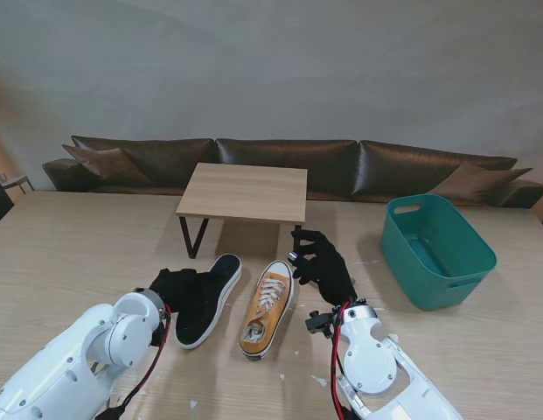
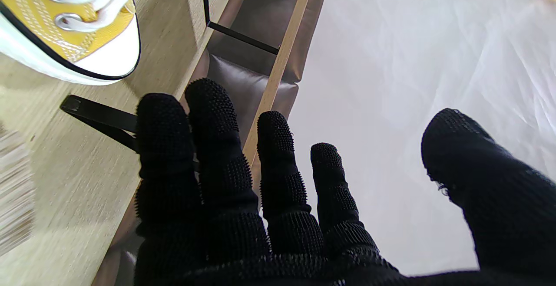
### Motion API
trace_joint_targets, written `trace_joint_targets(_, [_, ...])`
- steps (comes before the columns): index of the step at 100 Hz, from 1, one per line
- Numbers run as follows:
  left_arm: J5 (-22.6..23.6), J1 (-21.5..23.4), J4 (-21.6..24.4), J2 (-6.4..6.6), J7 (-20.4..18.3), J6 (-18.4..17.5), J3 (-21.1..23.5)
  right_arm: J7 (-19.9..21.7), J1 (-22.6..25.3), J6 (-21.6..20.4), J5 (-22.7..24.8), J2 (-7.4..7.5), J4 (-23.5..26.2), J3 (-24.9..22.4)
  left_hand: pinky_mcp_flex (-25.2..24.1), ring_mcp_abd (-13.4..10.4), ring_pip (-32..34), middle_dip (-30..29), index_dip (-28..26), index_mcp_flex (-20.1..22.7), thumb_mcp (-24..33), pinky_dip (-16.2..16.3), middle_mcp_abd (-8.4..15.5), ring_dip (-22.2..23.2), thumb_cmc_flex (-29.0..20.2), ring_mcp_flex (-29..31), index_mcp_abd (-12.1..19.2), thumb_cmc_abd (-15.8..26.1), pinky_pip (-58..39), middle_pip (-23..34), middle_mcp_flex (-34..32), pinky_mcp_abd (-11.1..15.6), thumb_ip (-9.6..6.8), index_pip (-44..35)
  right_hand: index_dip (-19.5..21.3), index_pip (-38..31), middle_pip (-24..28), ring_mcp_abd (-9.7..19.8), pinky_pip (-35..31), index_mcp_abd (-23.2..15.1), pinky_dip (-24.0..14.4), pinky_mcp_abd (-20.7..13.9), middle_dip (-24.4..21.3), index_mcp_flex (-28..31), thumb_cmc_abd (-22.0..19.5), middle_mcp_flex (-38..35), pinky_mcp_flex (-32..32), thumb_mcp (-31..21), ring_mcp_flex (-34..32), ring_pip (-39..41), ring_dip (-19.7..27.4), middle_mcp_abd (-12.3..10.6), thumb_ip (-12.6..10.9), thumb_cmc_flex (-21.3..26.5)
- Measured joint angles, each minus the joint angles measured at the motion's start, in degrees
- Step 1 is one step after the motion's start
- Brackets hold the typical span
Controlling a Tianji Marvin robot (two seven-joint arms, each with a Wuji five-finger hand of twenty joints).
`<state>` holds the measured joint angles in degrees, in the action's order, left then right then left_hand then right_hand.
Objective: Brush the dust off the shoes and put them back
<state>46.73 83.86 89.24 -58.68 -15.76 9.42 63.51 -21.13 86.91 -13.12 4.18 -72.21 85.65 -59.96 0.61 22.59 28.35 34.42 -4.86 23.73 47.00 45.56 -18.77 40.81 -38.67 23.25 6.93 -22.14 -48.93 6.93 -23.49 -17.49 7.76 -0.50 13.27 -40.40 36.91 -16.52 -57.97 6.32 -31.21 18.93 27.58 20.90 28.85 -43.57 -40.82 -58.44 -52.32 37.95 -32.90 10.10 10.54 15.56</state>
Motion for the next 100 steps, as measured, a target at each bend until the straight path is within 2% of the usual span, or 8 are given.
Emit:
trace_joint_targets(20, [-0.52,-1.11,-0.28,0.03,-0.90,1.63,-0.97,0.07,0.03,0.17,-0.34,0.00,0.03,-0.01,0.00,0.00,-0.77,0.06,-0.01,-0.11,0.00,-0.01,0.21,-0.01,0.08,0.01,1.24,-0.54,0.00,0.06,-0.62,0.04,0.02,0.21,0.00,0.00,0.00,-0.10,0.00,0.01,0.00,0.00,0.00,0.00,0.00,0.00,0.00,0.00,0.00,0.00,0.00,0.01,0.00,0.00])
trace_joint_targets(35, [-0.17,0.01,0.52,-0.21,-1.24,1.82,0.35,0.16,0.03,0.24,-0.62,-0.01,0.03,-0.01,0.00,0.00,-4.64,-1.10,-0.49,-0.64,0.04,-0.25,0.32,-2.80,0.60,0.01,1.68,-0.47,0.89,-0.59,-0.62,0.05,-0.01,0.64,0.00,0.00,0.00,-0.12,0.00,0.02,0.00,0.00,0.00,0.00,0.00,0.00,0.00,0.00,0.00,0.00,0.00,0.01,0.00,0.00])
trace_joint_targets(44, [0.50,2.02,1.59,-0.66,-0.57,1.59,2.34,0.21,0.04,0.25,-0.63,-0.01,0.03,-0.01,0.00,0.00,-8.05,-4.27,-0.69,-0.71,0.04,-1.30,0.29,-5.73,0.60,-0.28,1.68,-0.25,3.60,-1.26,-0.61,0.05,-0.12,0.78,0.00,0.00,0.00,-0.15,0.00,0.02,0.00,0.01,0.00,0.00,-0.66,-0.01,0.00,0.03,0.00,0.00,0.00,0.01,0.00,0.00])
trace_joint_targets(52, [1.45,4.12,2.38,-0.92,1.62,0.99,3.84,0.22,0.04,0.25,-0.63,-0.01,0.02,-0.01,0.00,0.04,-10.32,-6.67,-0.84,-0.71,0.04,-2.10,0.27,-7.53,0.59,-0.33,-1.16,0.86,5.21,-1.46,-0.59,0.05,-0.28,0.78,0.00,0.00,0.00,-0.18,0.00,0.03,0.00,0.00,0.00,0.00,-0.66,-0.01,0.00,0.03,0.00,0.00,0.00,0.02,0.00,0.00])
trace_joint_targets(64, [1.63,6.55,3.38,-1.09,3.43,0.08,5.60,0.22,0.04,0.25,-0.65,-0.01,0.02,-0.01,0.00,0.30,-11.67,-8.03,-1.27,-0.71,0.04,-2.42,0.20,-8.54,0.56,-0.33,-3.23,0.88,5.93,-1.86,-0.58,0.05,-0.90,0.59,0.00,0.00,0.00,-0.21,0.00,0.03,0.00,0.01,0.00,0.00,-0.66,-0.01,0.00,0.03,0.00,0.00,0.00,0.02,0.00,0.00])
trace_joint_targets(100, [1.44,8.07,3.66,-1.11,5.07,-2.18,6.96,0.46,-0.02,0.28,-0.76,-0.01,-0.12,0.04,0.45,0.62,-11.82,-8.89,-1.55,-1.25,-0.68,-2.44,0.13,-8.67,0.44,-0.18,-4.84,0.63,6.50,-1.88,-0.58,0.01,-0.90,-1.37,0.00,0.00,0.00,-0.23,0.00,0.03,0.00,0.03,0.00,0.00,-0.66,-0.01,0.00,0.03,0.00,0.00,0.00,0.03,0.00,0.00])
